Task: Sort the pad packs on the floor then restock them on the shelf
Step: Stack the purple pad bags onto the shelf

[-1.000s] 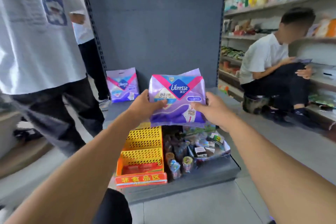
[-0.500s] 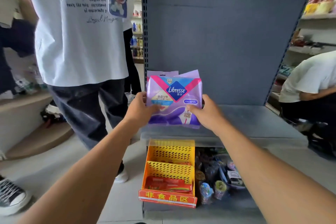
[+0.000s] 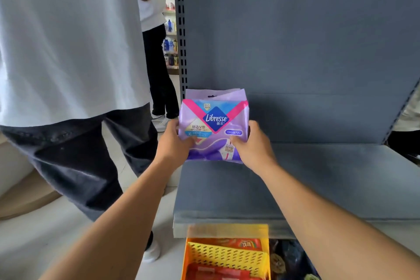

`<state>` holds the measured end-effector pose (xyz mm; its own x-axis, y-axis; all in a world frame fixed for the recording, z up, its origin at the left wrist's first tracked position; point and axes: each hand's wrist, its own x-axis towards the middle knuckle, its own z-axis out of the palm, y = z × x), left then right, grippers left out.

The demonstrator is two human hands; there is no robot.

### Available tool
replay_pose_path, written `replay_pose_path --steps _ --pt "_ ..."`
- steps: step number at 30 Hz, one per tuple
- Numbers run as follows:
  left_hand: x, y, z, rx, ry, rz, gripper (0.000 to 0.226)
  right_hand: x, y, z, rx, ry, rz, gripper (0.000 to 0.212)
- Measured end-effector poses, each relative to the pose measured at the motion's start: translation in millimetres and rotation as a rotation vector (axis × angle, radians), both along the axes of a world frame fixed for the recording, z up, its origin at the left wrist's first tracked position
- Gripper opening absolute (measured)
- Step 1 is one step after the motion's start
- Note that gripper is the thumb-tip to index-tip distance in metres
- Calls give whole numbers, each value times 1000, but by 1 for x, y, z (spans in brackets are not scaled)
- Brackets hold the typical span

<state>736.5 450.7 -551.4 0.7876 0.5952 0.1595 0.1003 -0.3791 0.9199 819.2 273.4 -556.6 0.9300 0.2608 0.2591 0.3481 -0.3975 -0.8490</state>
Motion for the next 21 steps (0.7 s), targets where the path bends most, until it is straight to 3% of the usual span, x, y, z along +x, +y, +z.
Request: replay_pose_path --steps 13,21 --pt "42 13 -39 23 65 21 53 38 24 -37 -63 -23 -17 35" --pt "41 11 -40 21 167 -20 38 36 23 -39 -96 8 -11 35"
